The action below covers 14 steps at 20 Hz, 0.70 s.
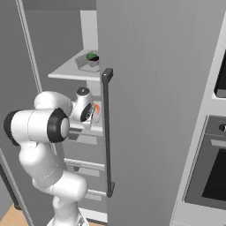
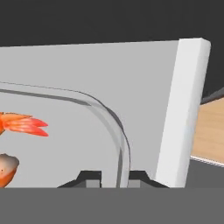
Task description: Take the meat container that has the shrimp and place it on the second highest rack of the freezer. Then take the vegetable container that has the broccoli and eggplant and place it on the highest rack of the freezer.
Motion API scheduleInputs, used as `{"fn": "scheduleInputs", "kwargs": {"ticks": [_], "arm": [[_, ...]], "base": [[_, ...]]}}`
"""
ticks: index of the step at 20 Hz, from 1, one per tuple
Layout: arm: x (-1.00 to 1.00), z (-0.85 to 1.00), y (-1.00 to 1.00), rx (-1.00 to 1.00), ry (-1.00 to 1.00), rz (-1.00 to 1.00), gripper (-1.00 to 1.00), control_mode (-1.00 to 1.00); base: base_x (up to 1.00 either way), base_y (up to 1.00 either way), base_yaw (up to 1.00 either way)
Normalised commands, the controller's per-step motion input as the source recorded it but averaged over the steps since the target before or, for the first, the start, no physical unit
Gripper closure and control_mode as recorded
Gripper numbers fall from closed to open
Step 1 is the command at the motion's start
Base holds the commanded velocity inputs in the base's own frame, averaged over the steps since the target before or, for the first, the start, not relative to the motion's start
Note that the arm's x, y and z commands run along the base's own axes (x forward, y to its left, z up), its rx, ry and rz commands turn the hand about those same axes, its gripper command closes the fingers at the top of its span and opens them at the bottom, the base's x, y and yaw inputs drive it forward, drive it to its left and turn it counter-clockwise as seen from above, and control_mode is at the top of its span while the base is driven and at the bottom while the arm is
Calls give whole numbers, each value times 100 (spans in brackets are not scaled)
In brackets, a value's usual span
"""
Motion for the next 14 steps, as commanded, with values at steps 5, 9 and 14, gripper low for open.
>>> {"fn": "scheduleInputs", "kwargs": {"ticks": [5,9,14], "arm": [[68,-35,9,0,0,-3,100,-100],[71,-32,13,0,0,-4,100,-100],[11,-5,0,0,0,-4,-100,-100]], "base": [[0,0,0],[0,0,0],[0,0,0]]}}
